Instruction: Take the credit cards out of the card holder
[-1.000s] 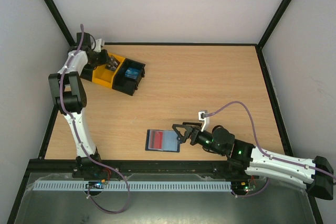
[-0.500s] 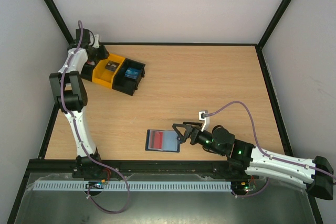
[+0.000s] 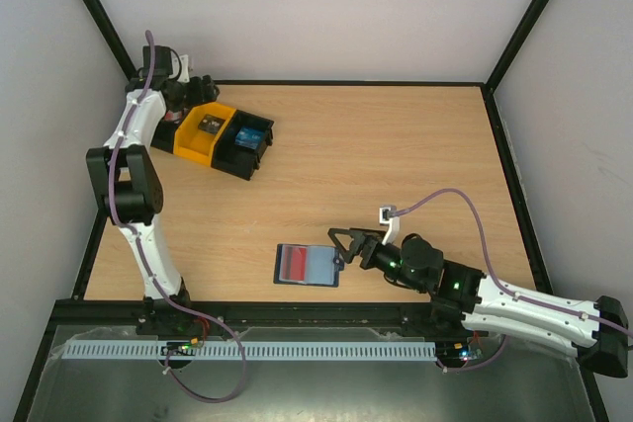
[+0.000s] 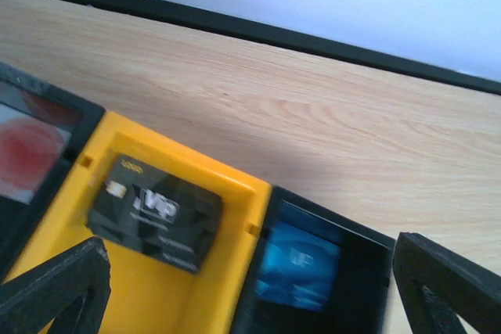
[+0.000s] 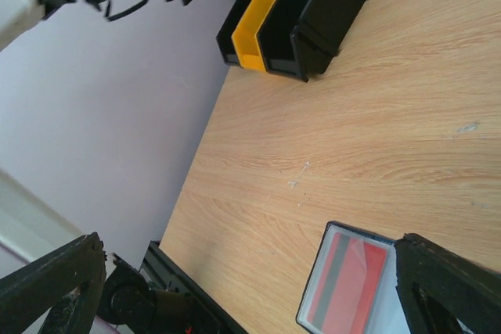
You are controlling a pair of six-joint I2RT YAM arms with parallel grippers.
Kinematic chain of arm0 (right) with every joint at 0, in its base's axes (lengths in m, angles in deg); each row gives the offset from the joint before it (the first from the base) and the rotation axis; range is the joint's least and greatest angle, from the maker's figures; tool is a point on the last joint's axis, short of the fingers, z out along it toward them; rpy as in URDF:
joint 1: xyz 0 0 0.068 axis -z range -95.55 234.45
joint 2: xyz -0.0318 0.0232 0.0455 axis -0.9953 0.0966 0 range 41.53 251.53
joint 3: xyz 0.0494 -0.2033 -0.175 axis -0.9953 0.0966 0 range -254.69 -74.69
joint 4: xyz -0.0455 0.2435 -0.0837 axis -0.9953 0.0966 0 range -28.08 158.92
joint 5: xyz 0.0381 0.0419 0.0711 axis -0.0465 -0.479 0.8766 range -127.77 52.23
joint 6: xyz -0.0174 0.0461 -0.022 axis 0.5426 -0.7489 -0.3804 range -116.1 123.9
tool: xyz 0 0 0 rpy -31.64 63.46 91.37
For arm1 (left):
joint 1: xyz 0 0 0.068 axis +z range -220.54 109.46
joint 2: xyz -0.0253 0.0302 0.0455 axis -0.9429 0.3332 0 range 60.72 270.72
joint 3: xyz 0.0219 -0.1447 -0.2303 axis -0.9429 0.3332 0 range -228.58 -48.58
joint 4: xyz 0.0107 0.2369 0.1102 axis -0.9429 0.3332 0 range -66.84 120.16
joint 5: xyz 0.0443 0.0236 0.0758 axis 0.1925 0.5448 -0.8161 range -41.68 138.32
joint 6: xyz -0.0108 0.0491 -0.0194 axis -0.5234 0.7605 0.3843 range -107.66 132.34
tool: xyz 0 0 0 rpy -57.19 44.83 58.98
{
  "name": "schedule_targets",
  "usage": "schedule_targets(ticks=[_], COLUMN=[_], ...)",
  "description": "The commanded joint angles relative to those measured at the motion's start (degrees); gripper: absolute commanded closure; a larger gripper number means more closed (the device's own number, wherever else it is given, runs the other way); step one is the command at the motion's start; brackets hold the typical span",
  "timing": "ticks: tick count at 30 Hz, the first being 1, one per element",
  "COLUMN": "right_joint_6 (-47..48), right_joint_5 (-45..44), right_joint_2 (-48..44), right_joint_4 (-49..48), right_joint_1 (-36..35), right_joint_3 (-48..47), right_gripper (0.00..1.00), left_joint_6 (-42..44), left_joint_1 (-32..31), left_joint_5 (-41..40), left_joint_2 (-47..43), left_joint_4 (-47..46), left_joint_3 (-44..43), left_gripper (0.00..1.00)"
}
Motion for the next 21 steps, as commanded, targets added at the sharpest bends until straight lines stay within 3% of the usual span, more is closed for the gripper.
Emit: schedule_targets(ticks=[1, 5, 10, 15, 21], right_joint_6=[-1.74, -2.39, -2.66, -3.29, -4.4], right_joint_5=[-5.0, -5.61, -1.56, -0.74, -0.07], right_joint_2=[-0.68, -0.64, -0.59, 0.62, 2.78], right_joint_4=[10.96, 14.16, 13.09, 14.42, 12.36], right_joint_1=[0.07, 0.07, 0.07, 0.07, 0.07], right_joint_3=[-4.1, -4.72, -4.48, -4.44, -2.57], right_gripper=[0.02, 0.02, 0.0, 0.15, 0.45], left_joint_6=[-3.38, -6.97, -10.15, -14.54, -17.85], left_joint_1=[-1.36, -3.78, -4.78, -4.94, -8.11], left_joint_5=[1.66, -0.11, 4.79, 7.23, 9.69], left_joint_2=[-8.93, -15.56, -24.67, -36.18, -42.87], left_joint_4=[0.03, 0.42, -2.81, -10.28, -14.2], left_joint_3=[5.89, 11.61, 22.67, 36.15, 48.98], left_gripper=[0.0, 0.0, 0.0, 0.0, 0.04])
